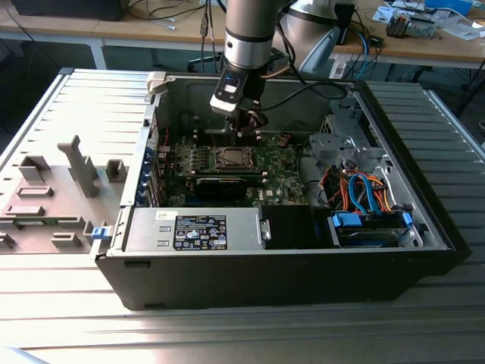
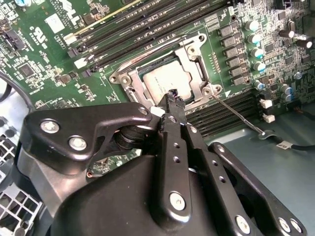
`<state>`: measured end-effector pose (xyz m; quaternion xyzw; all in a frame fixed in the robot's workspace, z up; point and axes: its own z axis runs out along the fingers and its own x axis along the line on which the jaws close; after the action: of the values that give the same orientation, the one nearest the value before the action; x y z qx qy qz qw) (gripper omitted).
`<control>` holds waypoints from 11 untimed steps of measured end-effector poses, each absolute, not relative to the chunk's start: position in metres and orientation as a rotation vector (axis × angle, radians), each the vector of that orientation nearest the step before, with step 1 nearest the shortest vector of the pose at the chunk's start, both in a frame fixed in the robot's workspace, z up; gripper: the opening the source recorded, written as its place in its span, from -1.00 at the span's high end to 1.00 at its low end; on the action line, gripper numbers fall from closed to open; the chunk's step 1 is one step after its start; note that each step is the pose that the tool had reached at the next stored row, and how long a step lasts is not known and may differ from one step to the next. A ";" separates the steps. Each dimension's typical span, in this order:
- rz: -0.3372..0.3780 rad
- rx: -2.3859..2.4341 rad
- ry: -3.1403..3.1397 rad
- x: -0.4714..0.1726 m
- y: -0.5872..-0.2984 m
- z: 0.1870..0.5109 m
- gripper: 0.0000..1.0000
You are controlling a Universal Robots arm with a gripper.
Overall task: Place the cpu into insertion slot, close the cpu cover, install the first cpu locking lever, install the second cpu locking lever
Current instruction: 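Install the first cpu locking lever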
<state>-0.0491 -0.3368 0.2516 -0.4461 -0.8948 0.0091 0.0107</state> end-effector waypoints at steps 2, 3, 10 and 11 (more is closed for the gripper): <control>0.029 -1.376 -2.801 -0.049 -0.337 0.252 0.79; 0.029 -1.364 -2.806 -0.049 -0.337 0.252 0.79; 0.030 -1.287 -2.843 -0.049 -0.337 0.252 0.79; 0.030 -1.278 -2.847 -0.049 -0.337 0.252 0.79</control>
<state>-0.0491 -0.3368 0.2516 -0.4094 -0.9123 0.0096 0.0103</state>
